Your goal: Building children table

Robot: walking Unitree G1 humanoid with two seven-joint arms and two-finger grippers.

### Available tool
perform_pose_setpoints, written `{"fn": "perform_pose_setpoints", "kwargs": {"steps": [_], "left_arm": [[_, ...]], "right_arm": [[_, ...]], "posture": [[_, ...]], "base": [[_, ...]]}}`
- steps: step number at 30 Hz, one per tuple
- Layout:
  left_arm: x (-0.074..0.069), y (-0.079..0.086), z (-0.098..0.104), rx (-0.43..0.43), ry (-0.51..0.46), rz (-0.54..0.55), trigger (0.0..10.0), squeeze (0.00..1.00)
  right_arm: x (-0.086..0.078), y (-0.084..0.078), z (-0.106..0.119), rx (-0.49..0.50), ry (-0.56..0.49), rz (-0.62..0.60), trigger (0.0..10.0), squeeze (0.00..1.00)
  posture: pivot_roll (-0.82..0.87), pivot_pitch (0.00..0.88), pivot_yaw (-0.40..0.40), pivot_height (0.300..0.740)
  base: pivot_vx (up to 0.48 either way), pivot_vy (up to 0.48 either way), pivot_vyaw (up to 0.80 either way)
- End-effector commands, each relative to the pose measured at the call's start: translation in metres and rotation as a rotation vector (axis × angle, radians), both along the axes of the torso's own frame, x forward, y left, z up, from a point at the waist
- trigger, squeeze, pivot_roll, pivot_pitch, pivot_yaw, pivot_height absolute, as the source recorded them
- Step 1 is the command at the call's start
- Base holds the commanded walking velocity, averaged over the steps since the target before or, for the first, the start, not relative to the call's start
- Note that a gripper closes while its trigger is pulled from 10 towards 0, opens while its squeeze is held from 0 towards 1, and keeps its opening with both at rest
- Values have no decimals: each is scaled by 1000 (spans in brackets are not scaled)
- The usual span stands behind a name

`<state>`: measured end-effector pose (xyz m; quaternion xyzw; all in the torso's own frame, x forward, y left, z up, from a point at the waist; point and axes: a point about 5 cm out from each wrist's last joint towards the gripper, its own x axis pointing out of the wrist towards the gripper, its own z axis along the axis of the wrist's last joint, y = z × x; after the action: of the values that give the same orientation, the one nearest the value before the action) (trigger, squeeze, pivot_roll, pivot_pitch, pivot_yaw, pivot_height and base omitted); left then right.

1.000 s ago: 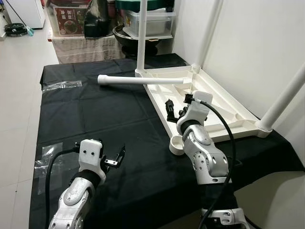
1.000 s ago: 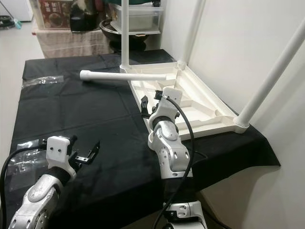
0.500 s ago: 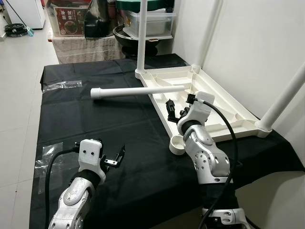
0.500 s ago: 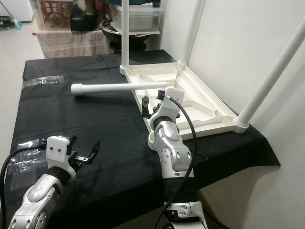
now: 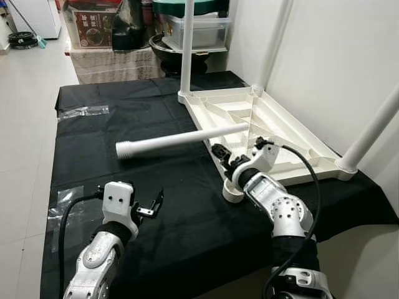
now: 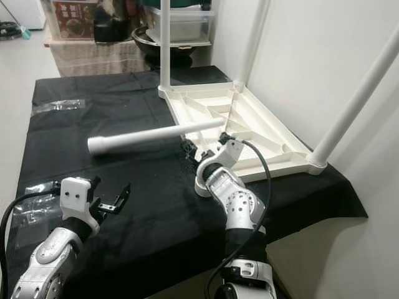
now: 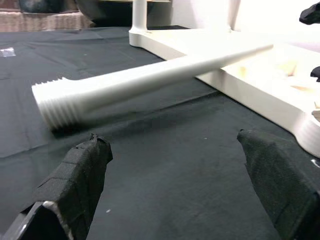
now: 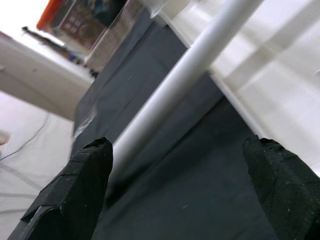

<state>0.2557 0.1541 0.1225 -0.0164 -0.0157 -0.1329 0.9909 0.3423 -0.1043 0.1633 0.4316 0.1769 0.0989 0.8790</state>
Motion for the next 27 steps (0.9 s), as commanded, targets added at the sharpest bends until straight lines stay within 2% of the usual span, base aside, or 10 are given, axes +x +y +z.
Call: {"fn": "perform_pose_setpoints", "kwargs": {"steps": [1, 3, 7, 9, 11, 19, 21, 22, 26, 27], "left_arm": [[0, 1, 3, 3, -15, 3, 10000, 0], [0, 0, 3, 1, -16, 5, 10000, 0], [-1, 0, 2, 3, -15, 6, 10000, 0], [-1, 0, 3, 3, -16, 10, 10000, 0], [-1, 1, 3, 3, -17, 12, 10000, 0], [-2, 2, 3, 2, -16, 20, 10000, 0], [-2, 3, 4, 2, -19, 23, 10000, 0], [-2, 3, 5, 3, -20, 25, 10000, 0], [-2, 3, 5, 6, -20, 27, 10000, 0], [-4, 5, 4, 11, -16, 32, 10000, 0]], "right_arm": [[-3, 60, 12, 211, 15, 133, 10000, 0], [2, 65, 13, 230, 12, 149, 10000, 0], [4, 69, 0, 142, 67, 164, 10000, 0], [3, 69, -15, 89, 160, 143, 10000, 0], [2, 69, -20, 79, 188, 134, 10000, 0], [0, 74, -35, 88, 269, 142, 10000, 0], [3, 78, -41, 132, 320, 122, 10000, 0], [5, 82, -39, 160, 315, 127, 10000, 0], [8, 88, -36, 162, 306, 148, 10000, 0], [5, 89, -50, 16, 384, 158, 5647, 0]], "posture": [[102, 0, -101, 740], [103, 0, -103, 740], [111, 0, -109, 740], [120, 0, -119, 740], [122, 0, -120, 740], [125, 0, -123, 740], [133, 0, -126, 740], [133, 0, -126, 740], [133, 0, -126, 740], [145, 0, -134, 740]], "base": [[0, 0, 0], [0, 0, 0], [0, 0, 0], [0, 0, 0], [0, 0, 0], [0, 0, 0], [0, 0, 0], [0, 0, 0], [0, 0, 0], [0, 0, 0]]}}
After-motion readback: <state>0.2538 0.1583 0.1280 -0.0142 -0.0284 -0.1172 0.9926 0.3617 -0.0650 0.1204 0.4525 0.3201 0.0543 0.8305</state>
